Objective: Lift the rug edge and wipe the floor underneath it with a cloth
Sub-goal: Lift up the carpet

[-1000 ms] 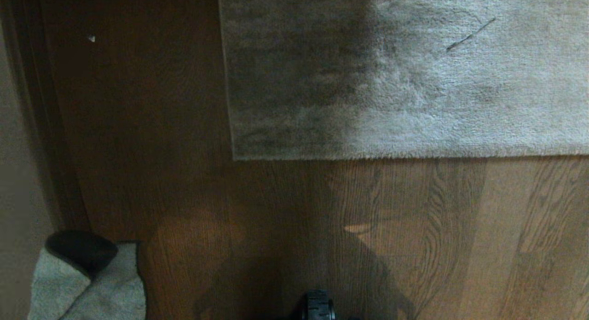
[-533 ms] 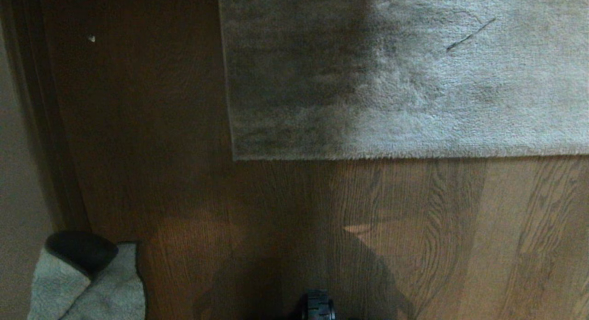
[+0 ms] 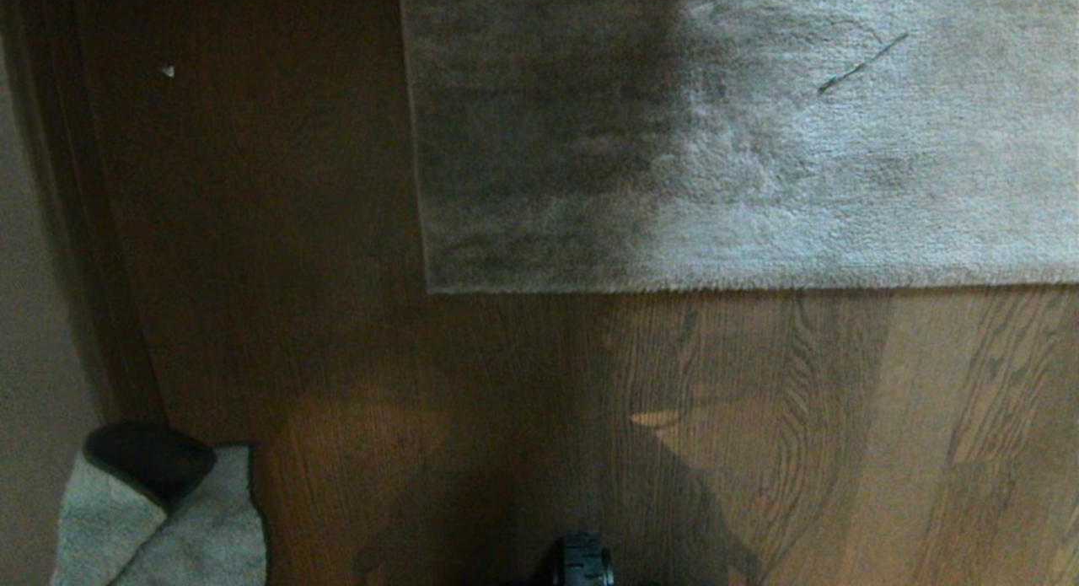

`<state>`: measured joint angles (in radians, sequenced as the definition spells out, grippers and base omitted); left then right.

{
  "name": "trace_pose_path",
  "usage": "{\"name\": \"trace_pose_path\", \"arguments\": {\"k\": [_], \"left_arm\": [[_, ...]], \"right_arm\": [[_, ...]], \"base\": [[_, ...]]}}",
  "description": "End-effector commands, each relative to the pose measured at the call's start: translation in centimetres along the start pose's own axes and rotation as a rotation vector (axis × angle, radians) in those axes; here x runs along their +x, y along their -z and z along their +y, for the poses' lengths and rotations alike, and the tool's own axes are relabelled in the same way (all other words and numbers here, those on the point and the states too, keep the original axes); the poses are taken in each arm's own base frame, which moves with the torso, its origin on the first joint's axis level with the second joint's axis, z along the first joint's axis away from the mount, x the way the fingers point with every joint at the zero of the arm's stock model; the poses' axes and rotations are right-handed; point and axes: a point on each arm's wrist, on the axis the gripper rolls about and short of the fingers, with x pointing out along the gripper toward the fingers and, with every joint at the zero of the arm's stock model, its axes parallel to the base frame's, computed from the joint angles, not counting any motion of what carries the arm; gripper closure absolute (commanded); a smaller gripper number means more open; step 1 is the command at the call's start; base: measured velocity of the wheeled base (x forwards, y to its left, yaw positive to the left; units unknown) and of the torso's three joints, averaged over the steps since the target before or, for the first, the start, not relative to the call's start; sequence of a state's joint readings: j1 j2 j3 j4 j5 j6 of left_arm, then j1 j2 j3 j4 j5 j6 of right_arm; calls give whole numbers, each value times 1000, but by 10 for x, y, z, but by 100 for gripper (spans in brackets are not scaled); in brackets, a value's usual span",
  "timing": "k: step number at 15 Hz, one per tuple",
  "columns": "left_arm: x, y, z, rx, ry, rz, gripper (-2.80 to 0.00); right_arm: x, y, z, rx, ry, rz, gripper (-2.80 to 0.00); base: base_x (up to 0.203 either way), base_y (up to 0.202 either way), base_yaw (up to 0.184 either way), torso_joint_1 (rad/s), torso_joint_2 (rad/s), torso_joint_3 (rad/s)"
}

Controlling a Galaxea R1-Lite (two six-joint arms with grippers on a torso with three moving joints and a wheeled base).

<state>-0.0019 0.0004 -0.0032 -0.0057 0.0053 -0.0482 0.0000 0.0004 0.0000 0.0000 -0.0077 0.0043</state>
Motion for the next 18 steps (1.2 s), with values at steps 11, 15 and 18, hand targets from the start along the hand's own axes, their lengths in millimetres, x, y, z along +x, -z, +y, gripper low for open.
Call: {"name": "trace_pose_path", "arguments": {"k": [11, 15, 18], "left_arm": [[0, 0, 0, -1, -1, -1, 0], [0, 0, 0, -1, -1, -1, 0], [0, 0, 0, -1, -1, -1, 0]], "right_arm": [[0, 0, 0, 0, 0, 0, 0], [0, 0, 0, -4, 0, 0, 0], [0, 0, 0, -3, 0, -2, 0]], "base": [[0, 0, 0, 0, 0, 0], [0, 0, 0, 0, 0, 0], [0, 0, 0, 0, 0, 0]]}}
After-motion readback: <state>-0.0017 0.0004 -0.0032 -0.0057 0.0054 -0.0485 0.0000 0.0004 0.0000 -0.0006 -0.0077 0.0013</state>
